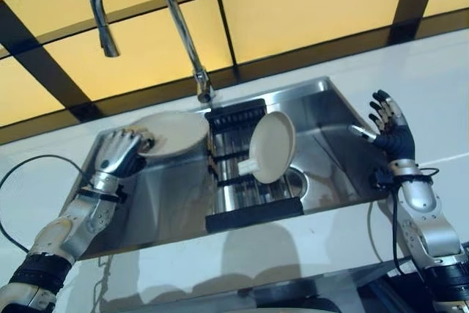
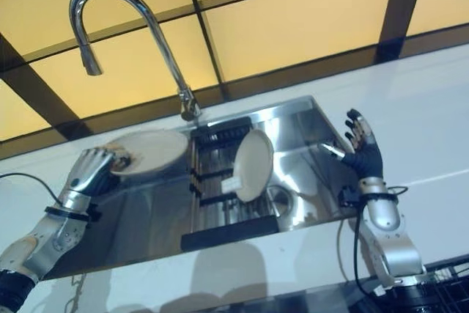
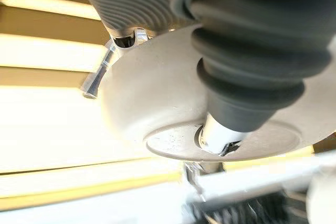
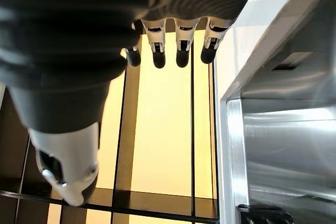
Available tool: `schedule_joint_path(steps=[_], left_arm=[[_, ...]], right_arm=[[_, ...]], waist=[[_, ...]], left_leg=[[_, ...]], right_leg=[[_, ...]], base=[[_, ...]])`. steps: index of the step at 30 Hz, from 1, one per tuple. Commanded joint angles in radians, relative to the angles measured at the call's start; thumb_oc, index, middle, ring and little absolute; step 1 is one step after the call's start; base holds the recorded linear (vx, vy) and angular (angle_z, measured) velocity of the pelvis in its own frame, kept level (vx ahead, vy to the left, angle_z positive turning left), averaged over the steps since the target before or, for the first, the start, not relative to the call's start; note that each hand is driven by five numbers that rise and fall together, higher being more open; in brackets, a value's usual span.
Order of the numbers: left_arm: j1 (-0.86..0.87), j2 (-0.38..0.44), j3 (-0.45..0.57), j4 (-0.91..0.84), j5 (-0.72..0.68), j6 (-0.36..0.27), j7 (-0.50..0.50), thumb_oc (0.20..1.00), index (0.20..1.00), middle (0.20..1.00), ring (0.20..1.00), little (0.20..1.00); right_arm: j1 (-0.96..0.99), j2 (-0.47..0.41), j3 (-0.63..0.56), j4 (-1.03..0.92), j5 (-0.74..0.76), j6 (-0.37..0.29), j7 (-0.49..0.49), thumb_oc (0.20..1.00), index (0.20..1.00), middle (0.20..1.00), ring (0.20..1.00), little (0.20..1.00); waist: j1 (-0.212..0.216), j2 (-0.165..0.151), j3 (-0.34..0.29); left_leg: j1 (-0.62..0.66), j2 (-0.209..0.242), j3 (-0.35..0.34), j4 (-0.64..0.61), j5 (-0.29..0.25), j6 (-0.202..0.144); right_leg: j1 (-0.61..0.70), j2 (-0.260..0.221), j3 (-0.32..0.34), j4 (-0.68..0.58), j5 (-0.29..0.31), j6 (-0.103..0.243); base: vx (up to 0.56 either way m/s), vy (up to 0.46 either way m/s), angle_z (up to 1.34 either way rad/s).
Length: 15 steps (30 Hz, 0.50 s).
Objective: Pick up plates and place into dishwasher.
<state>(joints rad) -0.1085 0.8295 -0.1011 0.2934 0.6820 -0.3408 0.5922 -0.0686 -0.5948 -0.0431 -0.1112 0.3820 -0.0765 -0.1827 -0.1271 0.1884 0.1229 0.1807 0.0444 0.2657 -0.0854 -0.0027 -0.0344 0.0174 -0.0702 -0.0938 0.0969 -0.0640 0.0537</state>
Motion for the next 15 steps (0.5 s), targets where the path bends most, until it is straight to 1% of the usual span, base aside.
schedule_joint_path(steps=[1,5,9,11,12,15], left_arm=[[-0.031,0.051,0.102,-0.064,-0.072,0.007,0.045,0.200,0.200,0.200,0.200,0.200],[-0.034,0.052,0.123,-0.099,-0.148,-0.006,0.021,0.200,0.200,0.200,0.200,0.200],[-0.047,0.020,0.141,-0.162,-0.292,-0.043,-0.069,0.200,0.200,0.200,0.200,0.200],[-0.065,-0.006,0.136,-0.196,-0.370,-0.060,-0.142,0.200,0.200,0.200,0.200,0.200],[-0.086,-0.033,0.120,-0.226,-0.413,-0.072,-0.207,0.200,0.200,0.200,0.200,0.200],[-0.123,-0.067,0.089,-0.266,-0.490,-0.094,-0.317,0.200,0.200,0.200,0.200,0.200]], right_arm=[[0.008,0.051,-0.015,-0.023,-0.024,-0.075,-0.003,1.000,1.000,1.000,1.000,1.000],[-0.010,0.049,-0.006,-0.032,-0.034,-0.087,-0.004,1.000,1.000,1.000,1.000,1.000],[-0.054,0.047,0.017,-0.064,-0.078,-0.101,0.024,1.000,1.000,1.000,1.000,1.000],[-0.092,0.047,0.040,-0.077,-0.118,-0.103,0.036,1.000,1.000,1.000,1.000,1.000],[-0.133,0.044,0.065,-0.088,-0.164,-0.100,0.047,1.000,1.000,1.000,1.000,1.000],[-0.204,0.031,0.104,-0.102,-0.195,-0.086,0.072,1.000,1.000,1.000,1.000,1.000]], waist=[[0.018,-0.092,-0.052],[0.033,-0.105,-0.059],[0.054,-0.119,-0.067],[0.065,-0.125,-0.071],[0.076,-0.132,-0.075],[0.093,-0.142,-0.086]], left_leg=[[0.004,-0.023,-0.012,-0.001,-0.078,0.005],[0.003,-0.016,-0.018,-0.002,-0.078,0.003],[0.002,-0.009,-0.027,-0.001,-0.079,0.001],[0.001,-0.006,-0.034,-0.001,-0.080,-0.001],[0.003,-0.003,-0.039,-0.001,-0.081,-0.003],[0.001,0.002,-0.047,-0.002,-0.082,-0.005]], right_leg=[[0.078,-0.015,-0.031,-0.184,0.033,0.038],[0.081,-0.011,-0.042,-0.184,0.031,0.038],[0.085,-0.008,-0.052,-0.184,0.028,0.037],[0.088,-0.005,-0.059,-0.184,0.026,0.036],[0.092,-0.004,-0.066,-0.184,0.024,0.037],[0.095,-0.002,-0.075,-0.184,0.022,0.037]], base=[[-0.06,-0.051,0.02],[-0.05,-0.034,0.13],[-0.06,-0.041,0.07],[-0.06,-0.043,0.11],[-0.06,-0.045,0.07],[-0.06,-0.041,0.10]])
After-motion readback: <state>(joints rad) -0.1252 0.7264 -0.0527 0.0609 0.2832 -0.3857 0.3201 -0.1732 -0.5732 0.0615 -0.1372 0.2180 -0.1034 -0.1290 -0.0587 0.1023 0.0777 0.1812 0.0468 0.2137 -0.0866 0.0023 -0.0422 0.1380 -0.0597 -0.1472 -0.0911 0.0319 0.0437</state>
